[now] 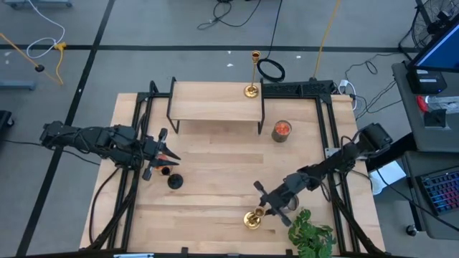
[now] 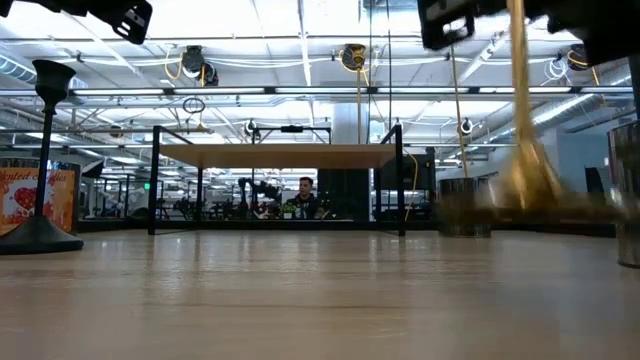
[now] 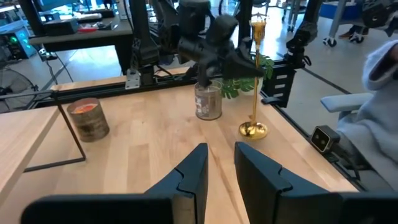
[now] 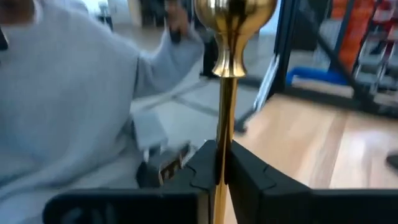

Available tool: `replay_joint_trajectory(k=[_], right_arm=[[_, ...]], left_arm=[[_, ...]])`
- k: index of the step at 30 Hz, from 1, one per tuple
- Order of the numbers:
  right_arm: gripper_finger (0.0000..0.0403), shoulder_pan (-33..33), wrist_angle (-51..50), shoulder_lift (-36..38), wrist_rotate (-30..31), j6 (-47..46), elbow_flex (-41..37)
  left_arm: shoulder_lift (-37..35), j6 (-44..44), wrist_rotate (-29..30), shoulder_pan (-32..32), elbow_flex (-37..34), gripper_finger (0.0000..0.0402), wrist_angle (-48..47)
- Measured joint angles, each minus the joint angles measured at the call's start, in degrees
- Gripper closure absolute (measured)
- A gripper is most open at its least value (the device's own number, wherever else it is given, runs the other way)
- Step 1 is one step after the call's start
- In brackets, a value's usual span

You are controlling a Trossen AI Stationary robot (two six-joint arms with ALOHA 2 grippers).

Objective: Pick & Place candle stick holders
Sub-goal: Put the gold candle holder on the shelf

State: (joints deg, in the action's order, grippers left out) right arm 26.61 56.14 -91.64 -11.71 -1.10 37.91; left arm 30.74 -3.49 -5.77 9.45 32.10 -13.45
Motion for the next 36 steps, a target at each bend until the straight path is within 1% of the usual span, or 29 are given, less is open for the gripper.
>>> replay_joint_trajectory(k=[2,4,8,10,12,14,16,19,21,24,28,33,36], right_arm=[[0.0381,-0.8,2.3,1.2,3.0,0.3,0.0],[0.0391,-2.0,5.2,2.6,9.8,1.3,0.0],[0.0389,-5.0,7.9,6.0,21.2,5.1,0.6],[0.0384,-6.8,7.9,7.2,25.5,5.4,2.2],[0.0383,-9.0,7.8,7.9,28.7,8.2,4.5],[0.0387,-11.3,5.2,7.9,28.8,11.5,8.1],[0.039,-13.4,-2.6,7.9,28.4,14.1,13.1],[0.039,-17.0,-15.9,7.7,27.8,15.3,21.1],[0.0388,-19.8,-19.8,7.7,28.1,15.3,25.3],[0.0386,-23.7,-19.7,7.6,28.4,14.1,28.5],[0.0387,-29.1,-20.0,7.1,28.0,9.5,29.2],[0.0387,-34.8,-13.2,3.1,28.2,7.8,29.4],[0.0387,-37.0,-13.7,-0.3,27.7,7.8,33.2]], left_arm=[[0.0,0.2,0.0,0.1,0.0,0.0316,0.0],[0.0,0.2,0.6,0.1,0.0,0.0316,0.0],[0.0,0.6,3.3,0.0,0.0,0.0316,0.0],[0.0,0.7,4.3,0.0,0.0,0.0316,0.0],[0.0,1.1,4.6,0.0,0.0,0.0316,0.0],[0.0,1.1,4.6,0.0,0.0,0.0316,0.0],[0.0,1.0,4.7,0.0,0.0,0.0316,0.0],[0.0,1.0,4.9,0.0,0.0,0.0316,0.0],[0.0,1.0,4.9,0.0,0.0,0.0316,0.0],[0.0,1.1,4.9,0.0,0.0,0.0316,0.0],[0.0,1.0,4.9,0.0,0.0,0.0316,0.0],[0.0,-0.6,5.0,0.0,0.0,0.0316,0.6],[0.0,-1.3,5.0,0.0,0.0,0.0316,1.7]])
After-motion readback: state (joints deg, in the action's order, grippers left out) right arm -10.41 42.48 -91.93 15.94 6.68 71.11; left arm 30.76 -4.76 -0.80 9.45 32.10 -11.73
